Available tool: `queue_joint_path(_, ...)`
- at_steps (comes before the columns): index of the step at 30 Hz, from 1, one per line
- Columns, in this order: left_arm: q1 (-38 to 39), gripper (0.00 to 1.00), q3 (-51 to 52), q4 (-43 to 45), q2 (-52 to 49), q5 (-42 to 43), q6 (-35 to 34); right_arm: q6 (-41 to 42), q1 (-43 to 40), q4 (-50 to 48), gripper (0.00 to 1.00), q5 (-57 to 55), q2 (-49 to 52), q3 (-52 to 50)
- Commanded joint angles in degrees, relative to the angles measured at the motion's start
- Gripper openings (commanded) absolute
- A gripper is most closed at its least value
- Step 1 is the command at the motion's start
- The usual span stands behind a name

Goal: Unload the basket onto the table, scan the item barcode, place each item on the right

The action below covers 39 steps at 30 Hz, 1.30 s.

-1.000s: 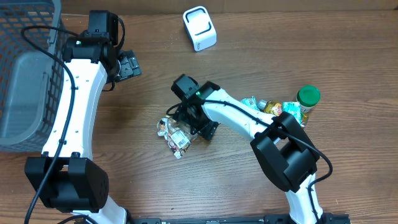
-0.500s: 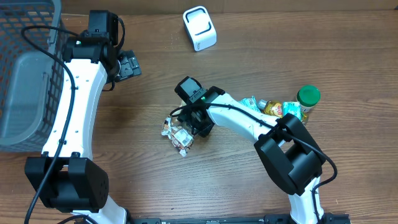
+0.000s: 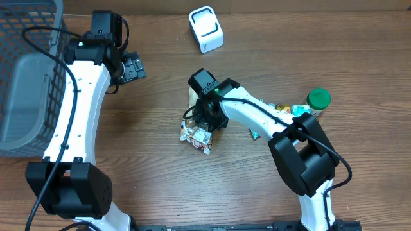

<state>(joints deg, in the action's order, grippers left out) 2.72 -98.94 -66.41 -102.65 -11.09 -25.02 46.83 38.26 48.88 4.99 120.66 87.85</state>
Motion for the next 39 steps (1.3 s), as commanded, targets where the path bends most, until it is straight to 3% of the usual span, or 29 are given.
queue_joint_path(1,0.0,1.0,-0.5,0.0,0.7,0.2,0.8,-6.9,1.0,0.4,0.31,-1.6,-0.4,1.9)
queue_joint_path(8,0.0,1.0,-0.5,0.0,0.7,0.2,0.8,-18.5,2.3,1.2,0.32,-3.4,-0.4,1.9)
queue_joint_path(21,0.0,1.0,-0.5,0.0,0.8,0.2,0.8,-18.4,2.6,0.5,0.23,-11.1,-9.0,1.9)
queue_joint_path(24,0.0,1.0,-0.5,0.0,0.7,0.2,0.8,-18.4,2.6,0.2,0.11,-14.7,-13.4,1.9)
queue_joint_path(28,0.0,1.0,-0.5,0.0,0.8,0.2,0.8,-18.4,2.6,-1.0,0.04,-15.0,-15.0,1.9)
queue_joint_path(36,0.0,1.0,-0.5,0.0,0.8,0.2,0.8,-18.7,2.6,-6.4,0.04,-14.9,-15.9,1.9)
queue_joint_path(39,0.0,1.0,-0.5,0.0,0.8,0.2,0.8,-23.1,2.6,-11.1,0.04,-14.8,-17.3,2.8)
